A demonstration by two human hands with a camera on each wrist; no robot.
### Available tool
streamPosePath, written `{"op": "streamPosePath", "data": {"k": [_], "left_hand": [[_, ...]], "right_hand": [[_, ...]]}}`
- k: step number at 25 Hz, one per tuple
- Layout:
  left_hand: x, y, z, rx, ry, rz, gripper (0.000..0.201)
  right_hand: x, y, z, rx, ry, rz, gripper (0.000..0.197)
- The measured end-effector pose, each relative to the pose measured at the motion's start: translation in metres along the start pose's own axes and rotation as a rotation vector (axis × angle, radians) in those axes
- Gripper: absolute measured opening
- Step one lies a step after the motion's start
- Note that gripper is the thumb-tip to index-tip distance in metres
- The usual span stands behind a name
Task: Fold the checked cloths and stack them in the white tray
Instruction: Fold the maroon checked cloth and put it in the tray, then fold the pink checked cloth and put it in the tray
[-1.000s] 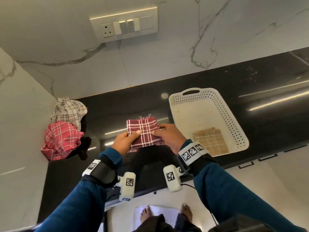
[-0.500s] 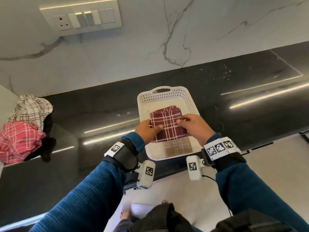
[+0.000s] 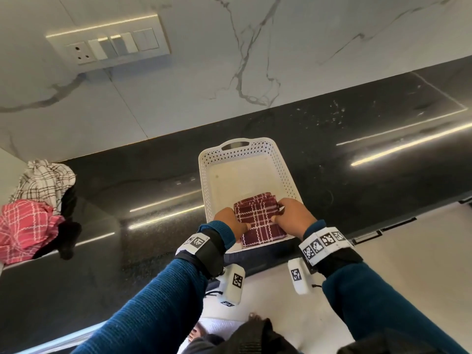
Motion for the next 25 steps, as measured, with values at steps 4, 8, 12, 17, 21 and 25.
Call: {"op": "streamPosePath", "data": {"k": [4, 8, 12, 17, 21, 25], "left_hand": [[0.005, 0.01, -0.013, 0.045, 0.007, -0.001, 0.048], [0.034, 0.009, -0.033, -0.036, 0.182, 0.045, 0.075], [0.1, -0.022, -0.059, -0.083, 0.342, -0.117, 0.028], [0.185, -0.141, -0.11, 0.107, 0.473, -0.233, 0.022], [0.239, -0.226, -0.149, 0.277, 0.534, -0.078, 0.012], [0.294, -0.286, -0.17, 0.276, 0.738, 0.028, 0.037]], "right_hand": [[0.003, -0.006, -0.006, -0.027, -0.001, -0.089, 0.034], [0.006, -0.035, -0.022, -0.038, 0.139, -0.176, 0.044], [-0.019, -0.103, -0.047, 0.206, 0.242, -0.233, 0.053], [-0.127, -0.184, -0.062, 0.567, 0.169, -0.303, 0.043], [-0.221, -0.218, -0.06, 0.572, 0.02, -0.481, 0.056], [-0.299, -0.239, -0.052, 0.43, -0.089, -0.666, 0.073]]}}
Point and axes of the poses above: each hand's wrist, its own z-axis towards the middle knuckle, its own x-axis out of the back of the hand, y = z × x, the point moved 1 cm from there along z, towards the middle knuckle, and after that the axes turned 11 degrees about -x, right-handed, at the moved point
